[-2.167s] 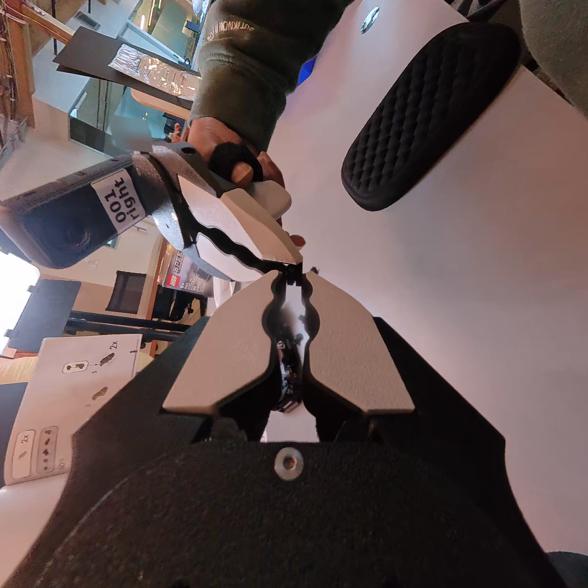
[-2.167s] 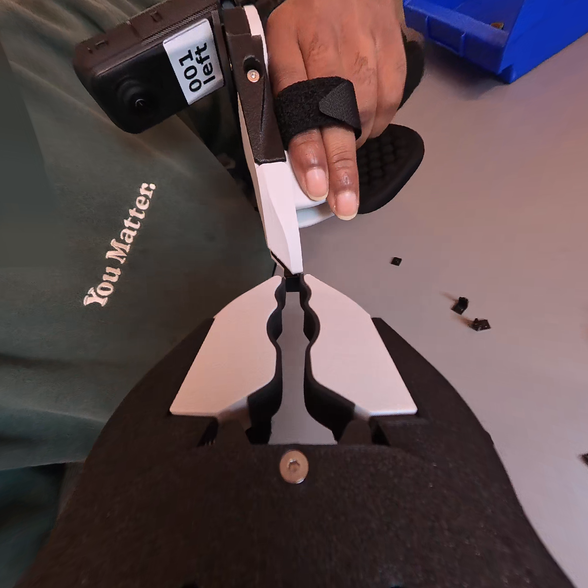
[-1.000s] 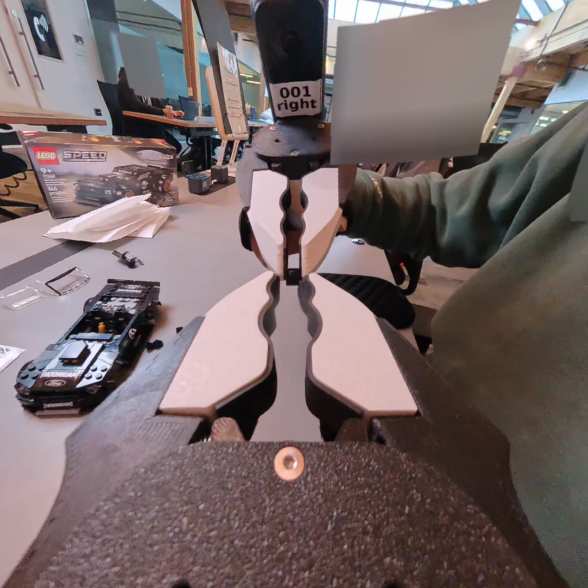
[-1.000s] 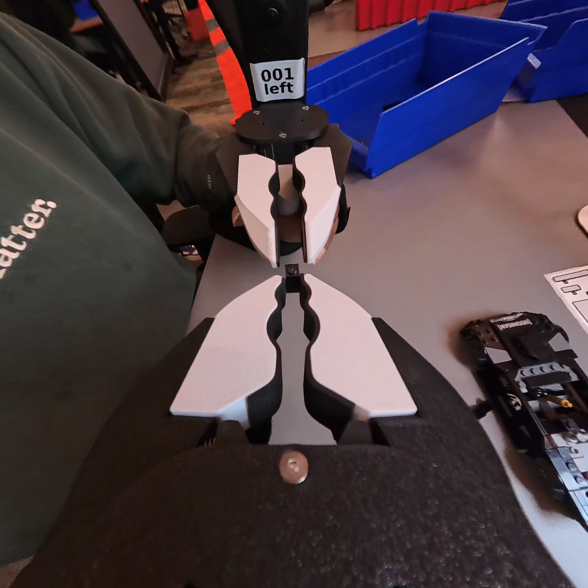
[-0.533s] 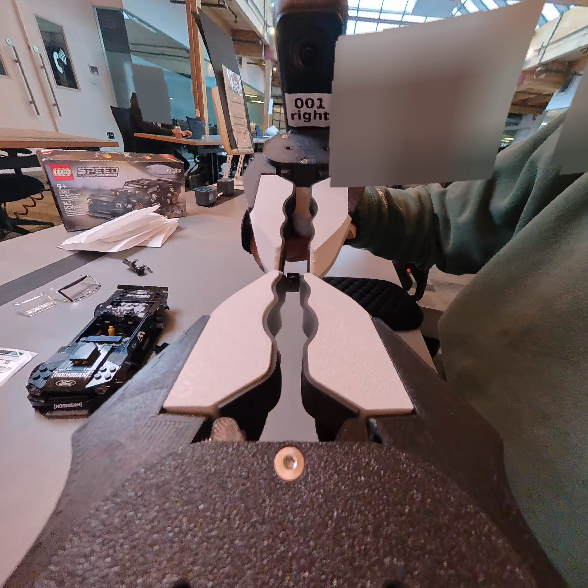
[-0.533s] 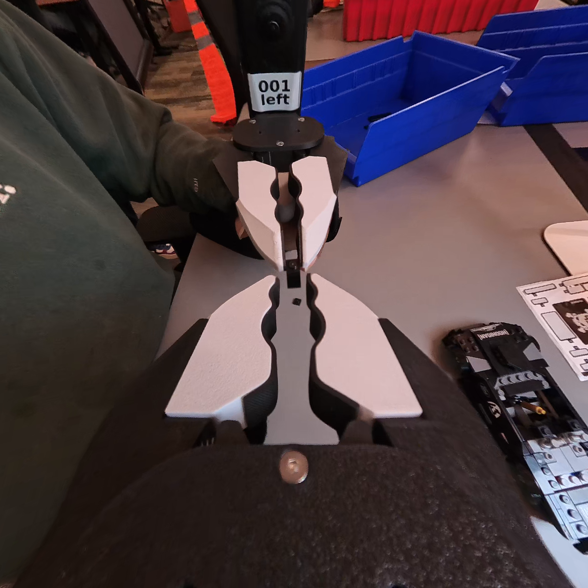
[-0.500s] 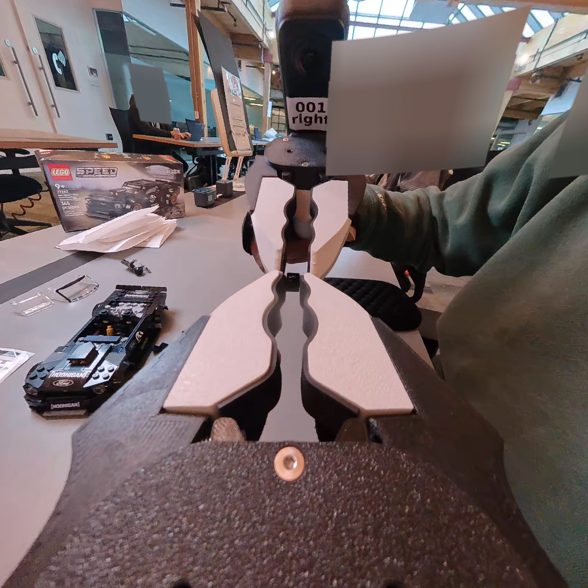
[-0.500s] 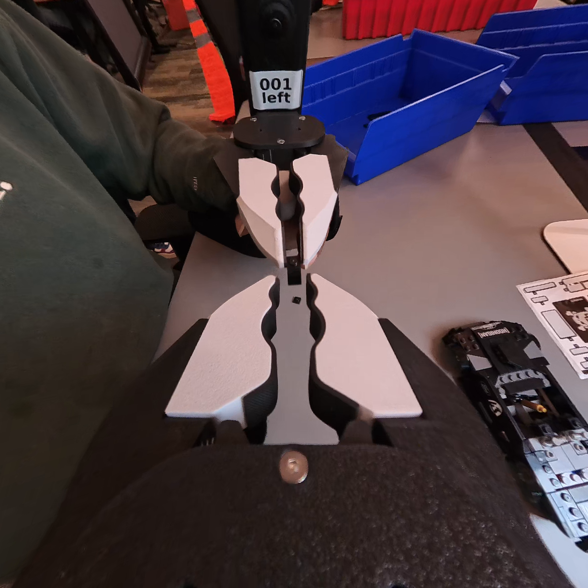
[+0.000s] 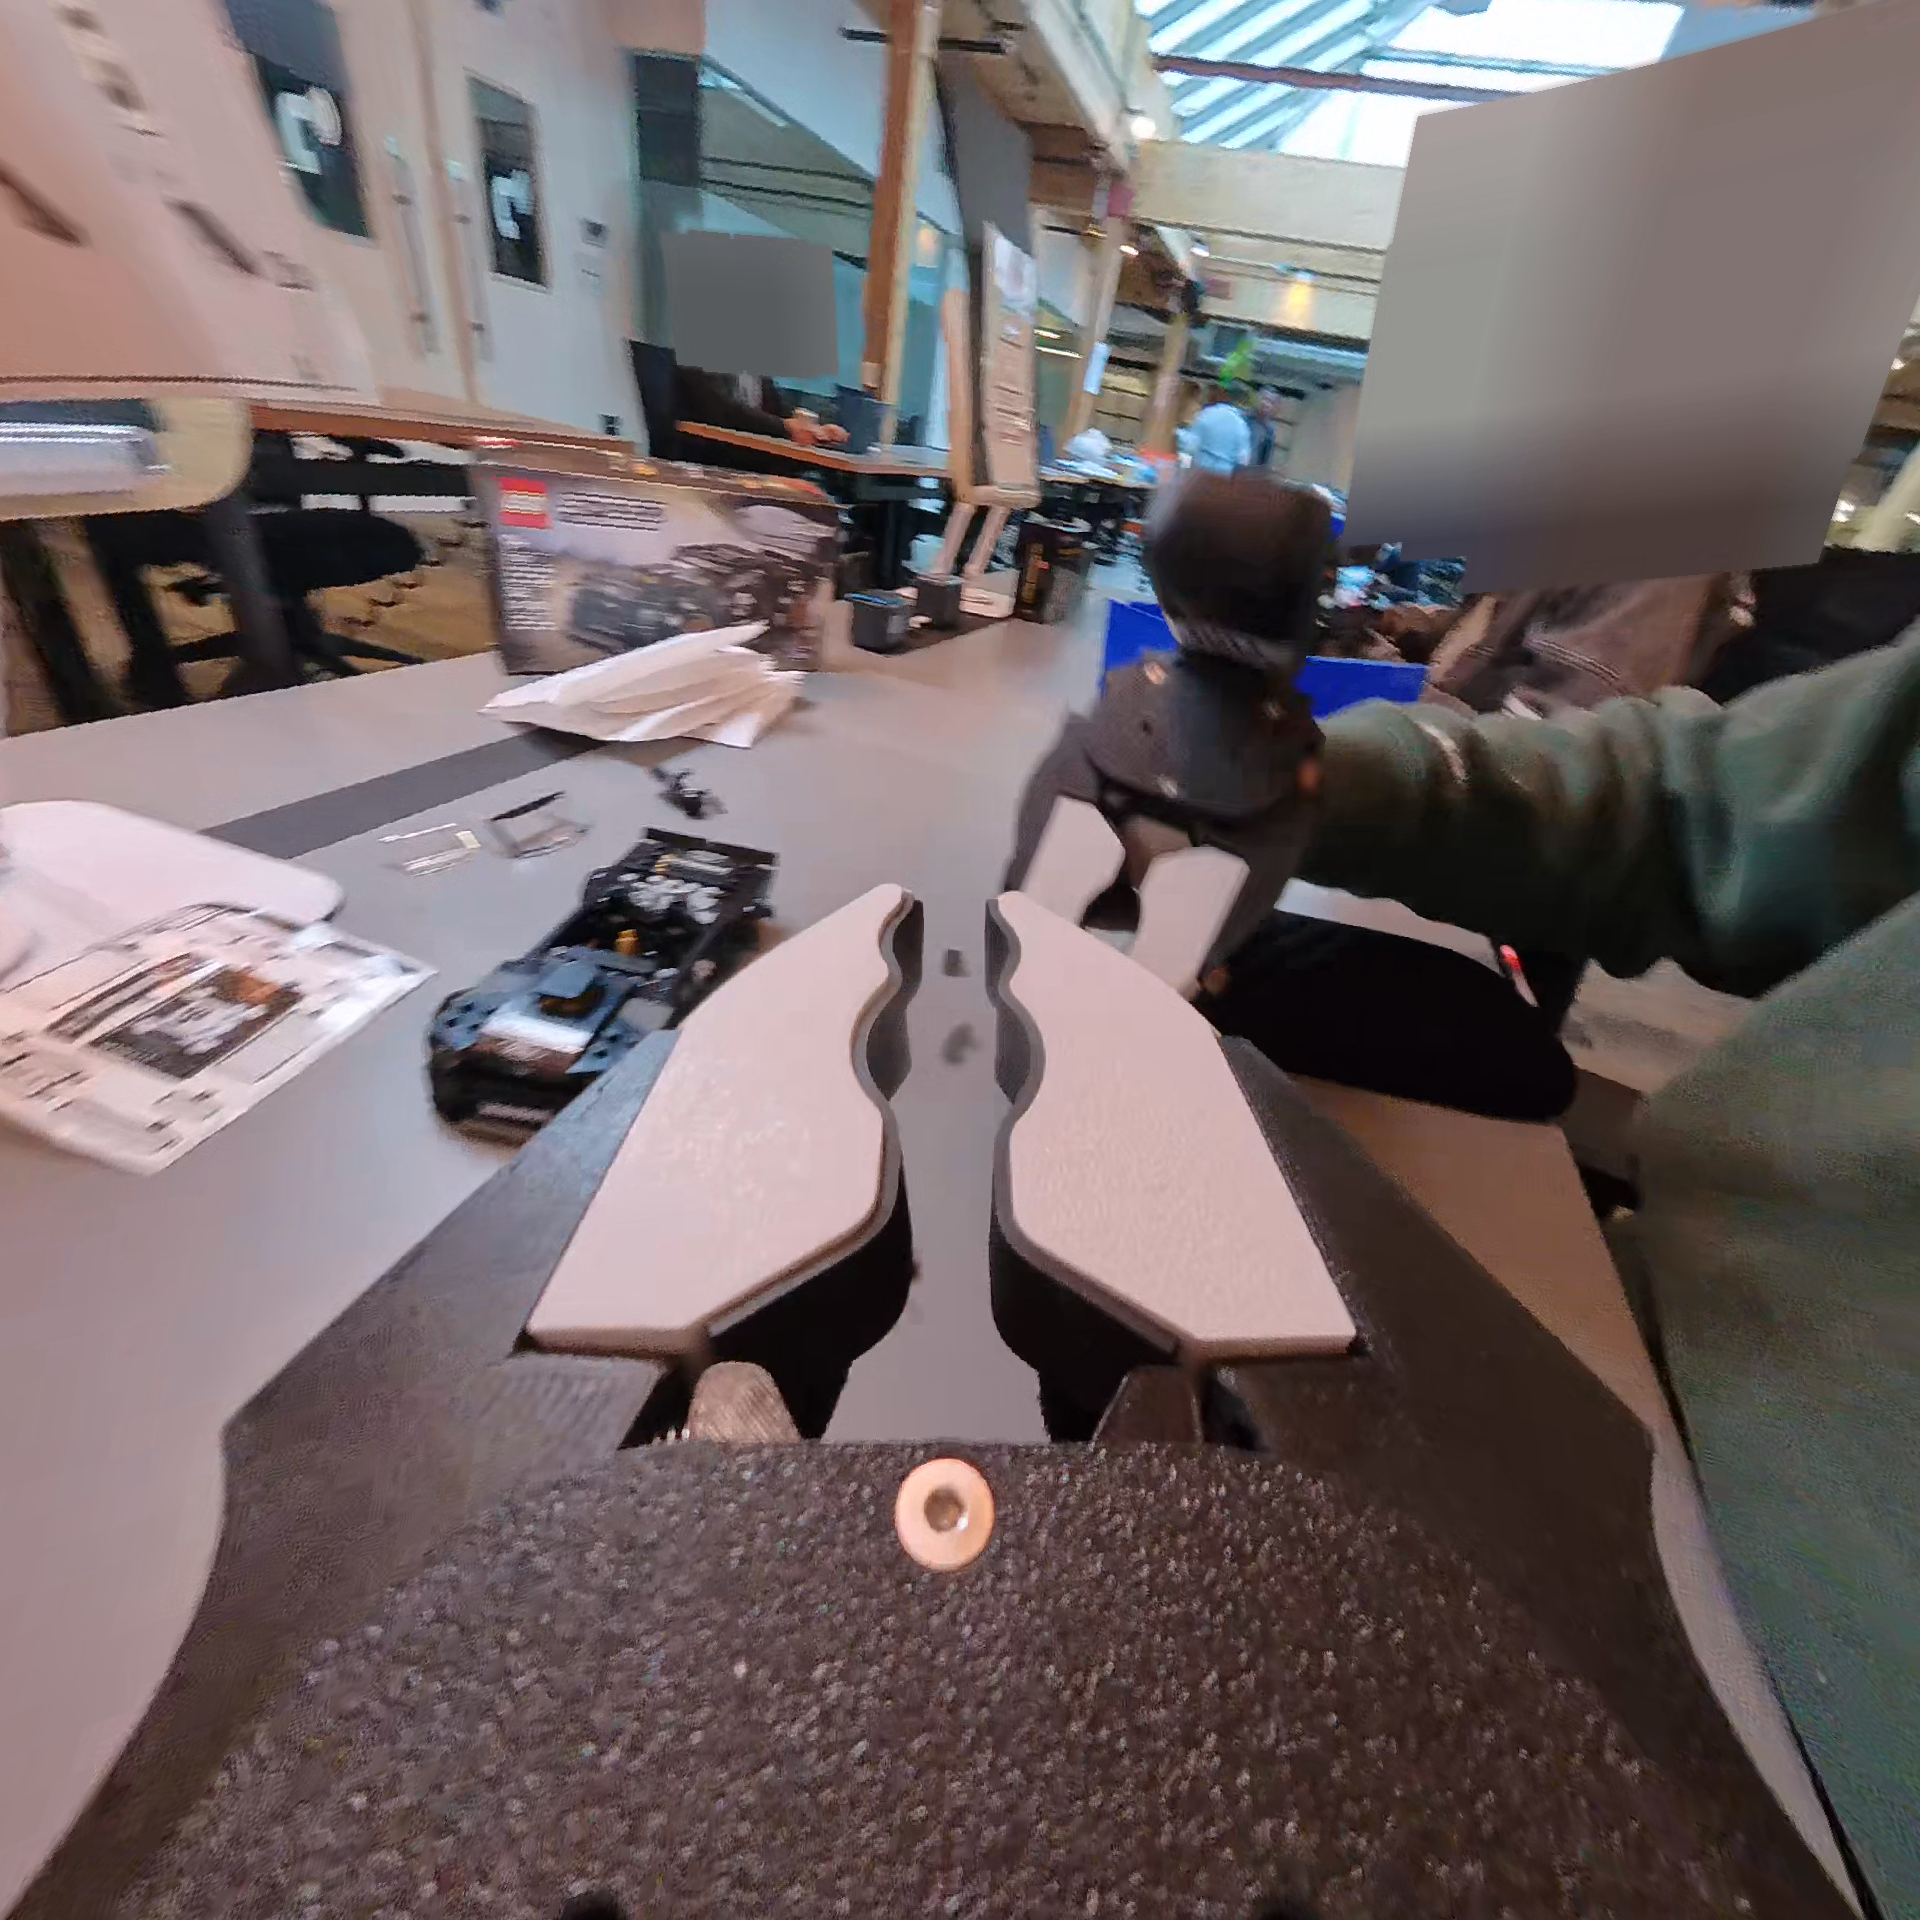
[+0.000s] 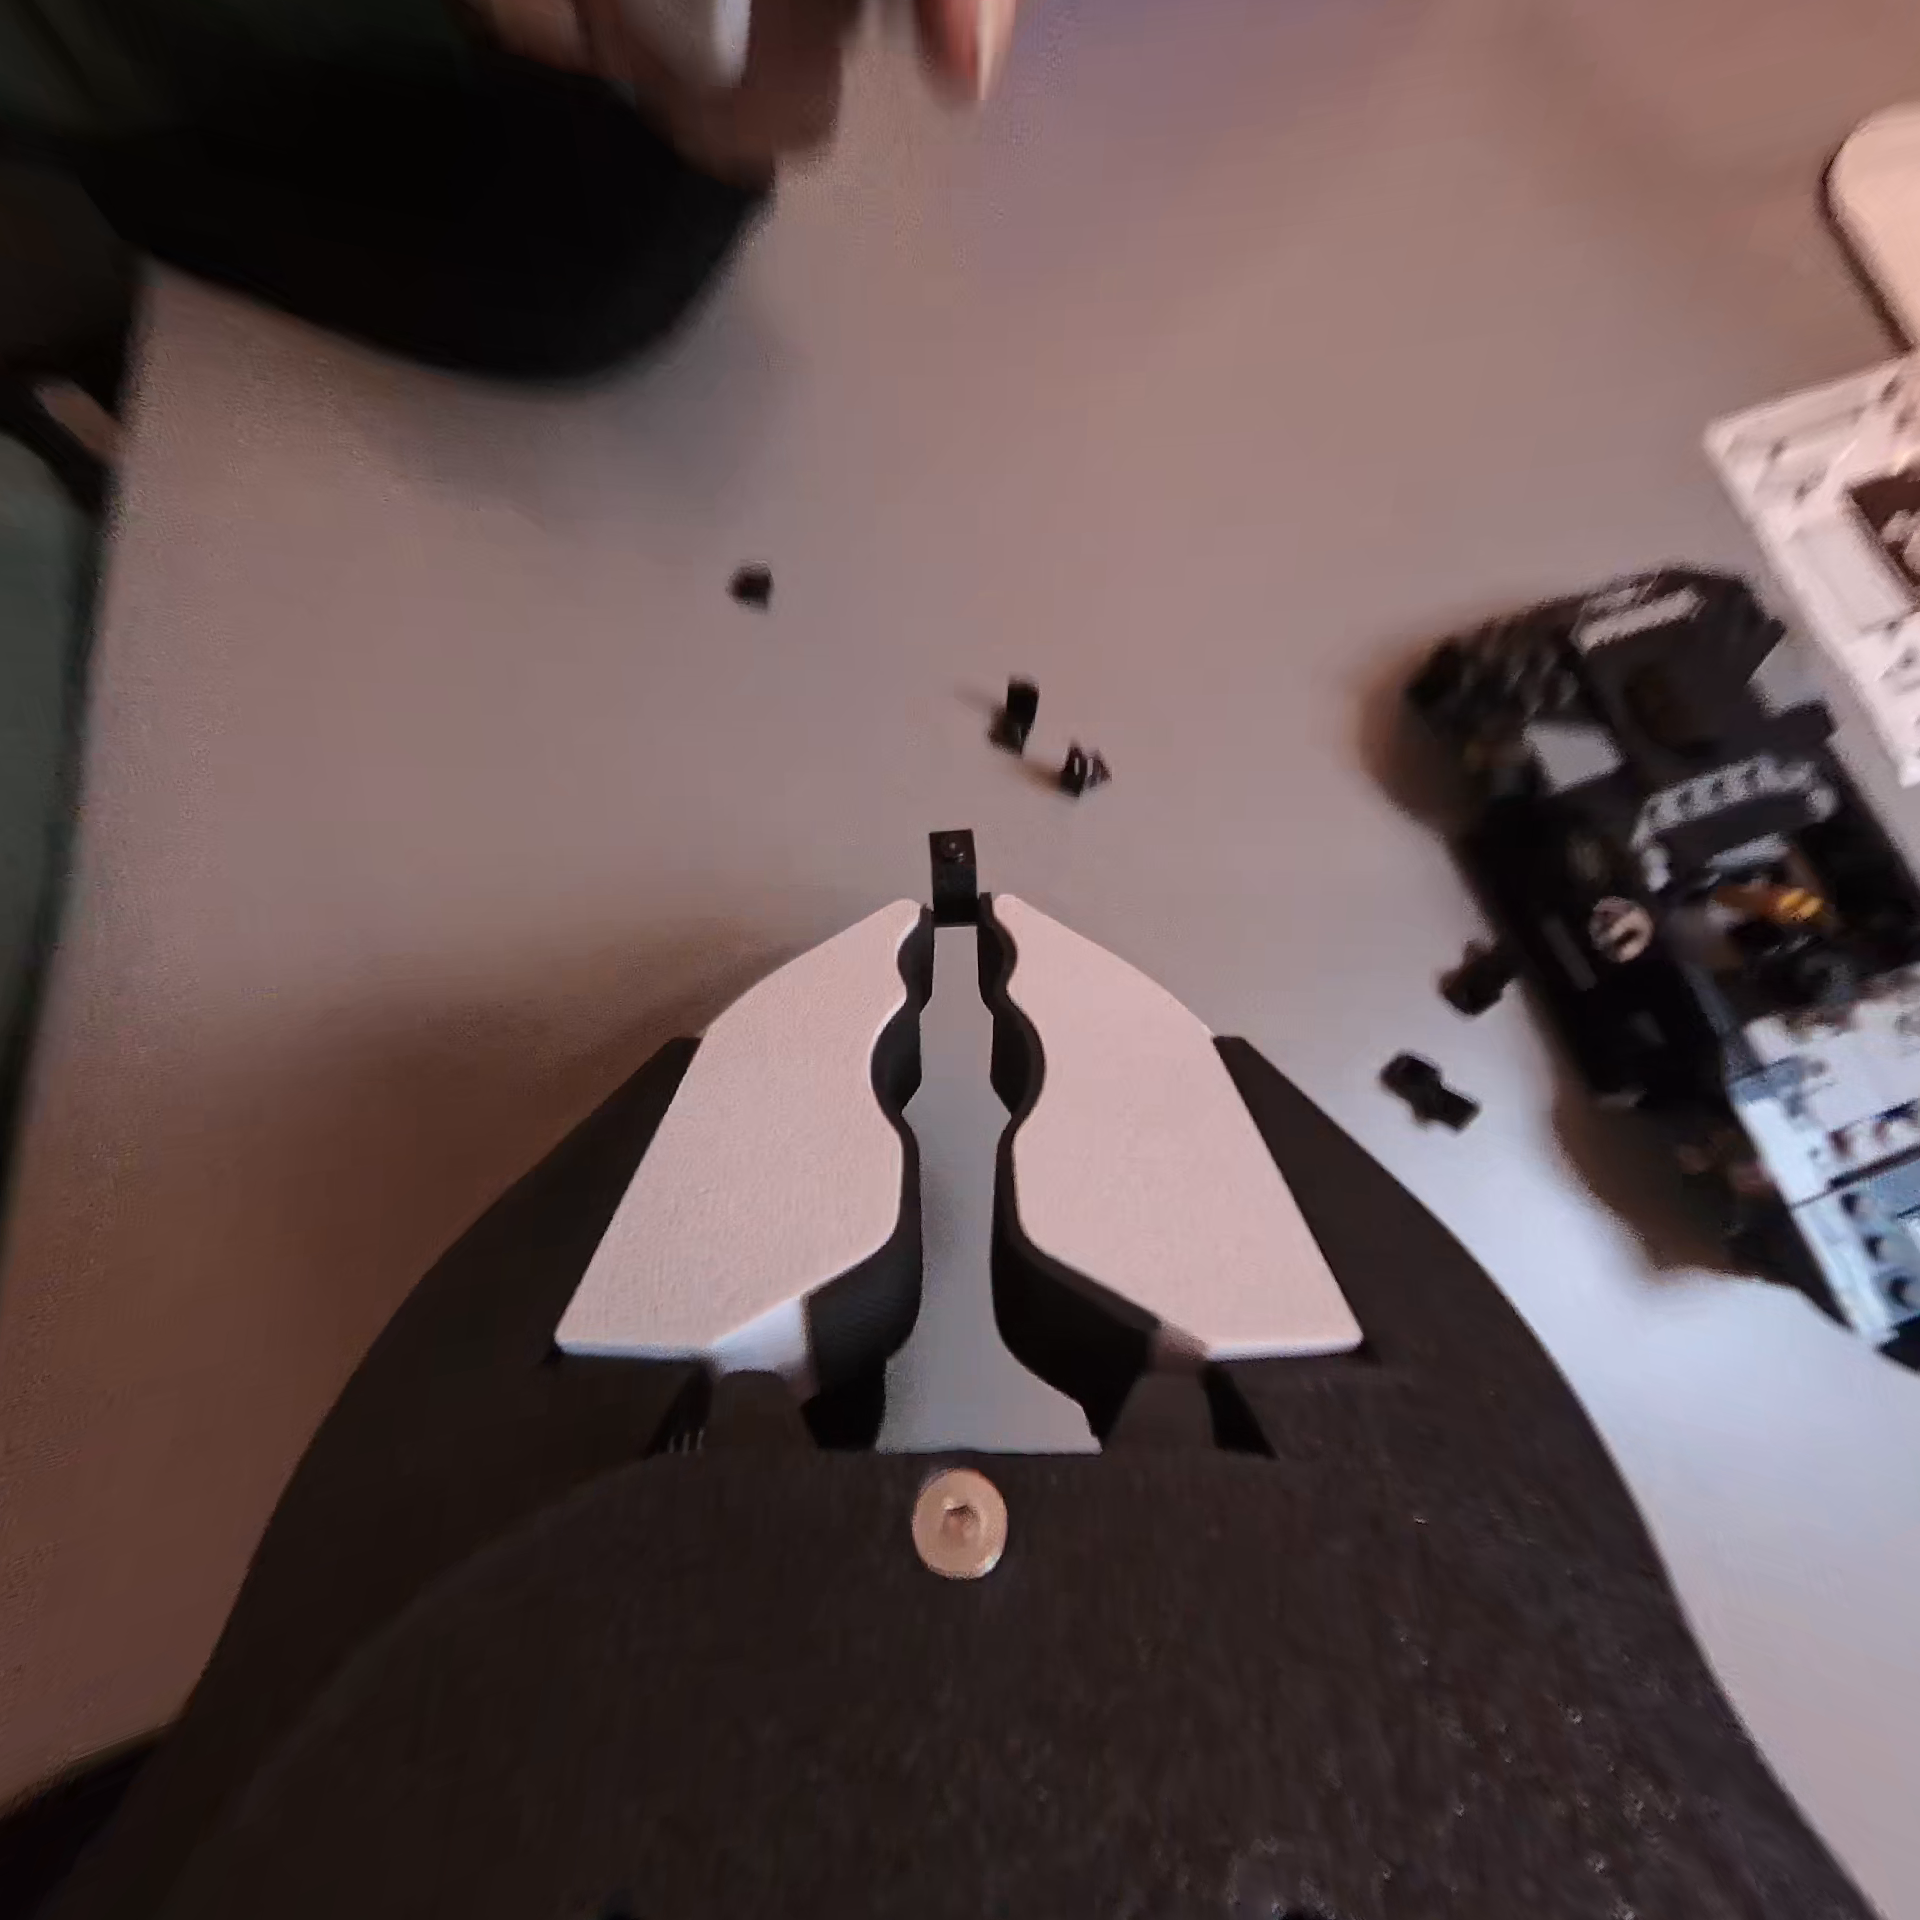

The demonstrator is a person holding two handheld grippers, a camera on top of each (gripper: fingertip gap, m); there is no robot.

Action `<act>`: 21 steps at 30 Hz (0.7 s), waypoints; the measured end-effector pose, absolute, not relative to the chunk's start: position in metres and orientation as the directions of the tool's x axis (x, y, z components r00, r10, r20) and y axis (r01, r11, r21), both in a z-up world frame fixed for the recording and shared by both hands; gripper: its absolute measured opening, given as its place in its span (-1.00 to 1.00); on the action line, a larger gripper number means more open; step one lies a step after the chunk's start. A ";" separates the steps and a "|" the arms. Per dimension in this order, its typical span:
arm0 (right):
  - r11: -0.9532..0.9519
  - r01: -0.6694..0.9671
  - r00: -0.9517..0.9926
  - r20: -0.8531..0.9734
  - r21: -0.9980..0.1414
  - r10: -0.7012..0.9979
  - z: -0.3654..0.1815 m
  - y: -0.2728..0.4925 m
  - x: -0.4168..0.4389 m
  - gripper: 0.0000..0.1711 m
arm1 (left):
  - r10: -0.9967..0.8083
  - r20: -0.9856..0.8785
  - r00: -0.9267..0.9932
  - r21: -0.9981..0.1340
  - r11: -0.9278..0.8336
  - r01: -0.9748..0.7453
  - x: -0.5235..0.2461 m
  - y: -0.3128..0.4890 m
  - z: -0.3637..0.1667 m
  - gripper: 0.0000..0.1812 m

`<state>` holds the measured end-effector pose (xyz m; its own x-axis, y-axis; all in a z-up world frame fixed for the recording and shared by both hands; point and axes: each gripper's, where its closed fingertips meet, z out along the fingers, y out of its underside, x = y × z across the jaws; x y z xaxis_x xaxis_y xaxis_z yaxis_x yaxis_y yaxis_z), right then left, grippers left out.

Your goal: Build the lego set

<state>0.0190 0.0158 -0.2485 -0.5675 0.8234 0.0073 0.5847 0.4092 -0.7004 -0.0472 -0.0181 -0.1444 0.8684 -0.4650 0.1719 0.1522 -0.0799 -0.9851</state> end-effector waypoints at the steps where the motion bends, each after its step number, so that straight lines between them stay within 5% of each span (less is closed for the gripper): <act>1: 0.431 0.600 -0.571 0.016 -0.674 0.821 -0.259 0.016 0.021 -0.91 | -0.431 0.185 0.883 -0.983 -0.081 0.166 -0.058 -0.017 -0.146 -0.90; 7: 0.531 0.614 -0.626 0.049 -0.584 0.778 -0.283 0.009 0.022 -0.91 | -0.264 0.225 0.938 -0.973 -0.114 0.201 -0.101 -0.011 -0.163 -0.95; 21: 0.480 0.606 -0.610 0.016 -0.634 0.792 -0.277 0.010 0.025 -0.79 | -0.268 0.051 0.962 -0.977 -0.214 -0.008 -0.090 -0.010 -0.187 -0.95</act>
